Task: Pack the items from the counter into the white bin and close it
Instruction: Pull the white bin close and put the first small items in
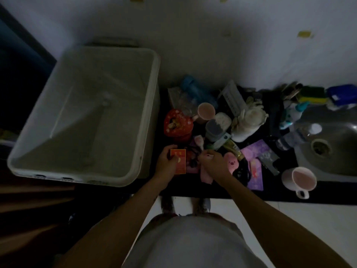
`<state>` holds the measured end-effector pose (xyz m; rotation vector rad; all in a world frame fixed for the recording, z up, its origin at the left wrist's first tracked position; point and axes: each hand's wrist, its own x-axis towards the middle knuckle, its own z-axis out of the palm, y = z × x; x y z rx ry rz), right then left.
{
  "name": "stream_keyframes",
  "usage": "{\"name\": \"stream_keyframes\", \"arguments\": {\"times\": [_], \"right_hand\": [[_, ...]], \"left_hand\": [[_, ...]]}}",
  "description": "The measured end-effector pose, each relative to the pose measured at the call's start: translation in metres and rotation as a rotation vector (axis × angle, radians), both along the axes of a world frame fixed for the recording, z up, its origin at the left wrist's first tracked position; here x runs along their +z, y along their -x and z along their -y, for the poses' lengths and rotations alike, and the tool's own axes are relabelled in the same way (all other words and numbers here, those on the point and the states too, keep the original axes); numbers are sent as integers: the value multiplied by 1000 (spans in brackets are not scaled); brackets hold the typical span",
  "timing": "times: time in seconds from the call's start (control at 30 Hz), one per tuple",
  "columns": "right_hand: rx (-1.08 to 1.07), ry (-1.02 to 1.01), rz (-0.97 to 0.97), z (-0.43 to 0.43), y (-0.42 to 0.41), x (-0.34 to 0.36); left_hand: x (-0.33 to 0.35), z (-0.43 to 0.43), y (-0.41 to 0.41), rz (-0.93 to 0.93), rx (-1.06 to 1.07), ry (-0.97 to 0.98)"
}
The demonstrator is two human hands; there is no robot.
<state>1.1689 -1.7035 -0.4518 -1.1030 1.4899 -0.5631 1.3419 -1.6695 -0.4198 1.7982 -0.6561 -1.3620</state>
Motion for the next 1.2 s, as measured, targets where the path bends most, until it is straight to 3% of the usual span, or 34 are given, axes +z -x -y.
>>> {"name": "stream_keyframes", "arguments": {"times": [0.17,0.53,0.77,1.03,1.2], "right_hand": [[-125,126,69,36,16,42],[-147,348,270,102,6,135],[-4,399,313,114,-56,165],[-56,364,415,121,-170,202],[-19,405,227,125,-236,187]], "left_hand": [[33,31,20,3,-1,149],[132,89,-3,127,-105,490],[163,106,-68,62,-14,471],[153,124,-169,126,72,440],[134,141,-220,136,142,385]]}}
